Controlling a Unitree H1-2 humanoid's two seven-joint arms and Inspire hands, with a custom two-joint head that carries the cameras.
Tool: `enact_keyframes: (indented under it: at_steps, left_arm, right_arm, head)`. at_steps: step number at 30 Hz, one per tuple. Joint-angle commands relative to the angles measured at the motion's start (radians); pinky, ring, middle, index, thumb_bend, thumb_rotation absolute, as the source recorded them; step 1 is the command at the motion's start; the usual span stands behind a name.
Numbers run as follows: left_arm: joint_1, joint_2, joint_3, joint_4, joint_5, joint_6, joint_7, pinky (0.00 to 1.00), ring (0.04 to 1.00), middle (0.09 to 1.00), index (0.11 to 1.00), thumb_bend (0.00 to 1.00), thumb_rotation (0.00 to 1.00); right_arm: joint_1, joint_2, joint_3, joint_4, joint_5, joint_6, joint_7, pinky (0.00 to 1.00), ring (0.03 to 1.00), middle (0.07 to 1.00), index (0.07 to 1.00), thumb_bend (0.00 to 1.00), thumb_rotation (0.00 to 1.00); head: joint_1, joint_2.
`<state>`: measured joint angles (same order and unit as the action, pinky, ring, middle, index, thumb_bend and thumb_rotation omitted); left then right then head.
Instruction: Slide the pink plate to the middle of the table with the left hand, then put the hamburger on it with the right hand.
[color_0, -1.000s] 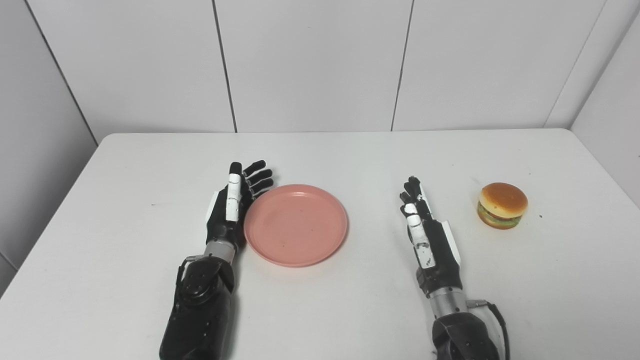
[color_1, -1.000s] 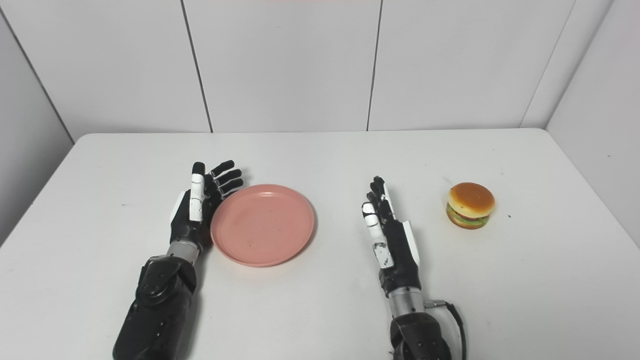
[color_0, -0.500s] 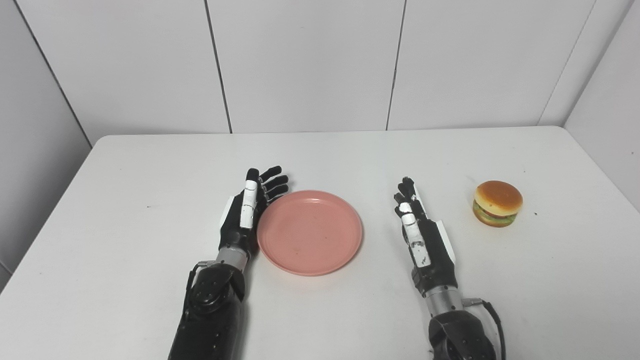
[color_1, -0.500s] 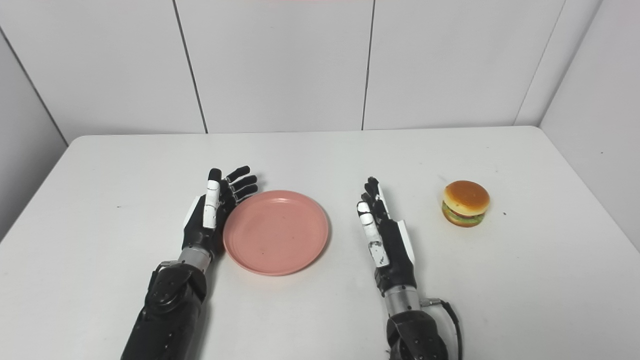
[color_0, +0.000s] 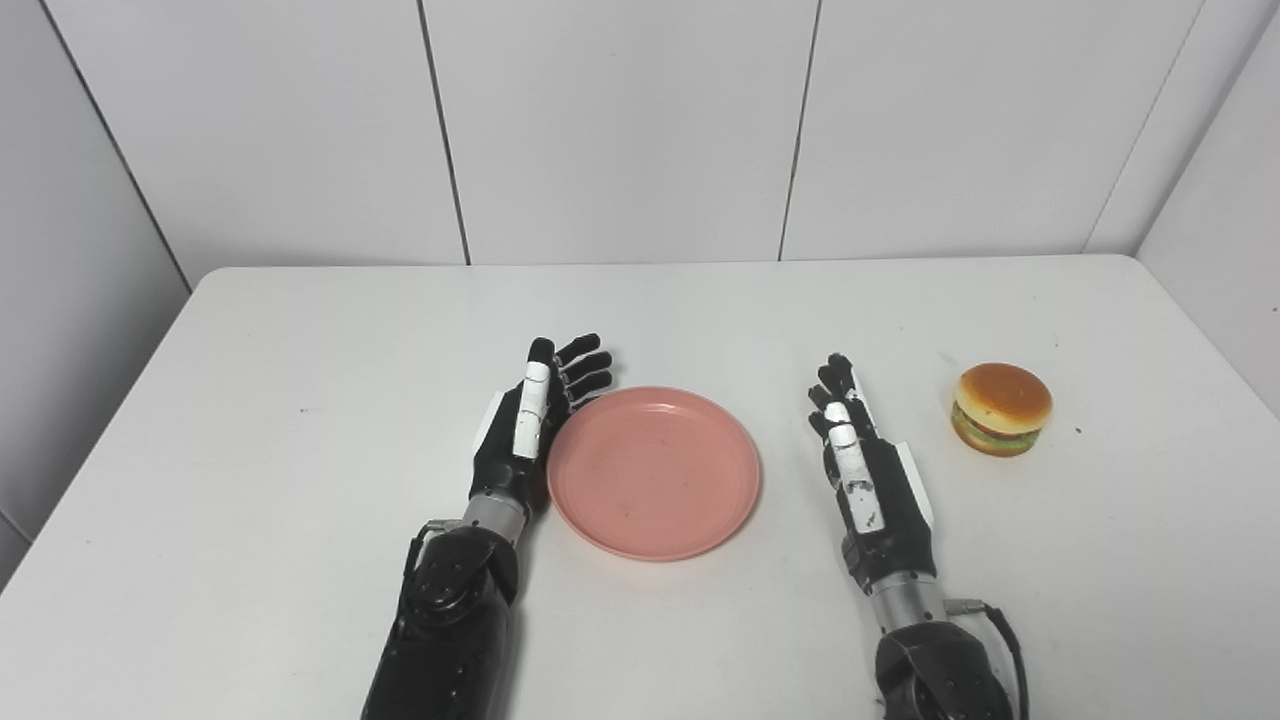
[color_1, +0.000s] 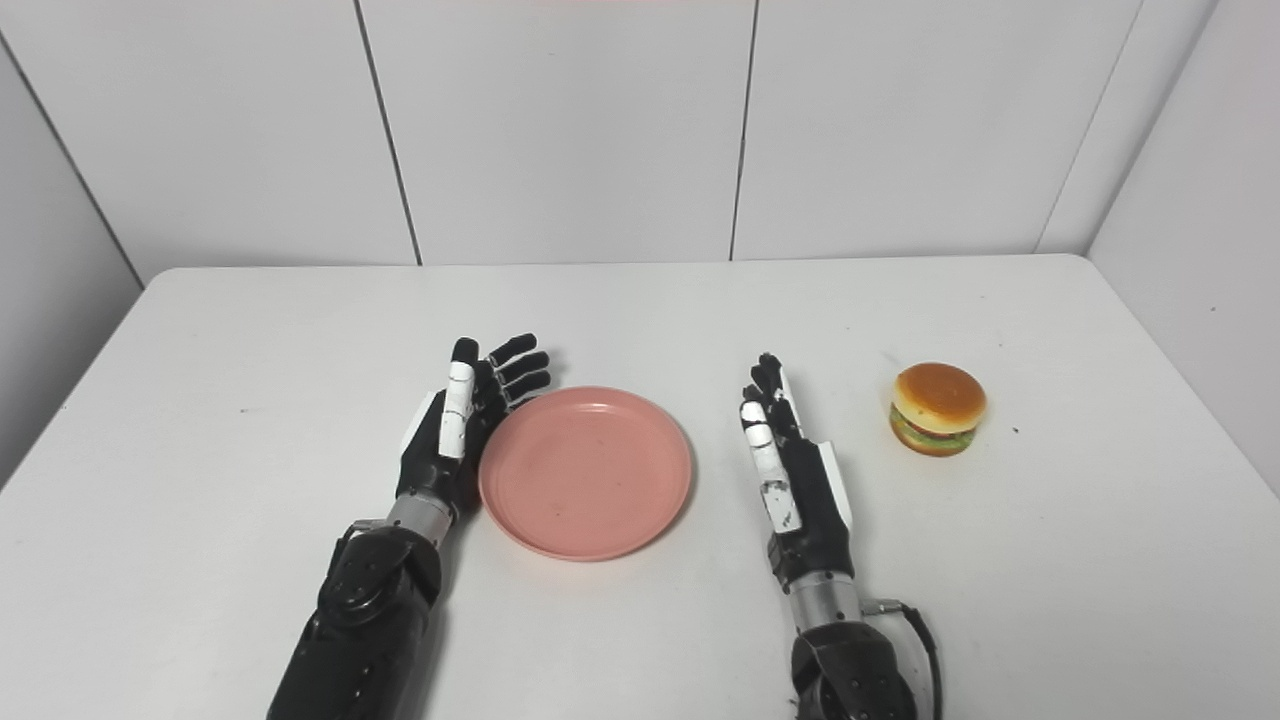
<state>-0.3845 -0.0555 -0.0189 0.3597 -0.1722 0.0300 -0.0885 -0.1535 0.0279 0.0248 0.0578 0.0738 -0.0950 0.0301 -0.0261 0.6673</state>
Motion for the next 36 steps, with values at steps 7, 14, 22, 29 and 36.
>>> enact_keyframes:
  at_steps: [7, 14, 22, 29, 36]
  left_arm:
    - [-0.012, -0.008, -0.009, 0.001, 0.001, 0.003, -0.025, 0.81, 0.816, 0.798, 0.779, 0.86, 1.00]
    - [-0.007, -0.016, -0.013, 0.011, 0.004, -0.012, -0.026, 0.80, 0.810, 0.793, 0.772, 0.86, 1.00]
    - [-0.010, -0.023, -0.014, 0.023, 0.004, -0.021, -0.027, 0.79, 0.812, 0.792, 0.776, 0.85, 1.00]
    - [-0.016, -0.027, -0.008, 0.044, -0.001, -0.051, -0.034, 0.79, 0.807, 0.791, 0.776, 0.85, 1.00]
    - [-0.018, -0.022, -0.002, 0.056, -0.003, -0.063, -0.044, 0.80, 0.810, 0.790, 0.774, 0.86, 1.00]
  right_arm:
    - [-0.010, 0.000, 0.002, -0.028, 0.010, -0.006, 0.011, 1.00, 0.989, 0.997, 0.989, 0.56, 0.91]
    - [-0.008, -0.012, -0.004, -0.051, 0.005, 0.016, 0.007, 1.00, 0.999, 1.000, 0.999, 0.61, 0.86]
    - [-0.078, -0.103, -0.027, -0.091, -0.049, -0.030, 0.012, 0.96, 0.945, 0.962, 0.974, 0.64, 0.79]
    - [-0.151, -0.242, -0.027, -0.158, -0.170, 0.009, 0.025, 0.89, 0.921, 0.938, 0.947, 0.68, 0.76]
    - [-0.236, -0.399, -0.045, -0.199, -0.309, 0.095, 0.064, 0.86, 0.909, 0.925, 0.926, 0.73, 0.68]
  head:
    - [-0.006, 0.003]
    - [-0.022, 0.007]
    - [-0.020, 0.002]
    - [-0.032, -0.001]
    - [-0.092, -0.011]
